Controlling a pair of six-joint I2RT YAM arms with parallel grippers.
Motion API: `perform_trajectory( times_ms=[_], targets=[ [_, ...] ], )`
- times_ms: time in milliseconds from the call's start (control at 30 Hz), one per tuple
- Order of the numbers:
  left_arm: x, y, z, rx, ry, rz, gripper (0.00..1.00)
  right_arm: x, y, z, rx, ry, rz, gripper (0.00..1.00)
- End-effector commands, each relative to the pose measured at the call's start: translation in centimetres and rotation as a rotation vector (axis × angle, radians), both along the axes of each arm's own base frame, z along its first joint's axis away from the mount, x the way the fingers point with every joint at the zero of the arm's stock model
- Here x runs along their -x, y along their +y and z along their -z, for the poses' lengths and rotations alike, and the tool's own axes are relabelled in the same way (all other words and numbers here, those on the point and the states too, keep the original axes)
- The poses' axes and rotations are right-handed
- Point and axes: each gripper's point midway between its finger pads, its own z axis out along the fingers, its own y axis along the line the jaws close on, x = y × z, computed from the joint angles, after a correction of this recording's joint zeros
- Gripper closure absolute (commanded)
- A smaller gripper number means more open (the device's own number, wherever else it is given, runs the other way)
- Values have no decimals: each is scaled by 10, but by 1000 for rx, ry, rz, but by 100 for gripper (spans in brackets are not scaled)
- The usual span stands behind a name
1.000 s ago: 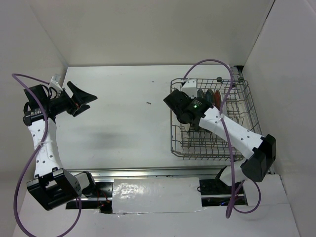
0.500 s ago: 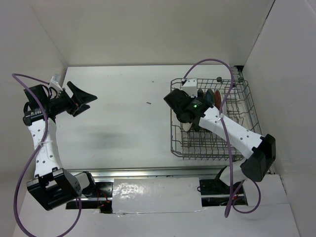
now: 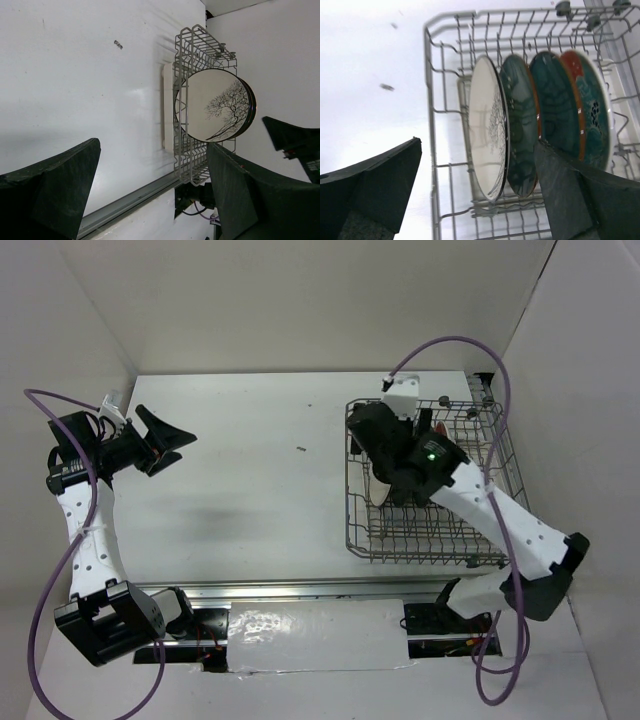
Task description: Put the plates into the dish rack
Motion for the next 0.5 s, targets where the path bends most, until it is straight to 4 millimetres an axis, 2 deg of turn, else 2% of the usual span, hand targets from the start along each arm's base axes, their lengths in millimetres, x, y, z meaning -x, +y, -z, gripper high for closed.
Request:
perform_trajectory(
  times_ms=[0,67,100,167,200,267,300,467],
  targets=[
    [3,-2,-6,-15,-31,11,1,13,-15,-71,-157,-152,-24,0],
    [2,-2,-7,-16,-34,17,1,12,-17,-93,-252,-192,-64,0],
    [2,-2,-6,-12,-29,18,1,18,-25,-108,-296,-228,-76,0],
    [3,-4,-8,-5,-34,26,1,15,-41,-129,-380,-293,-44,0],
    [4,-6,-10,5,-42,37,1,22,-54,-143,-418,-336,-31,0],
    [5,-8,-14,13,-53,51,1,24,-77,-157,-455,-409,35,0],
    [5,-9,-16,13,-59,59,1,32,-90,-166,-476,-447,61,0],
    [7,-8,-24,-15,-77,65,1,45,-125,-170,-489,-525,155,0]
  ],
)
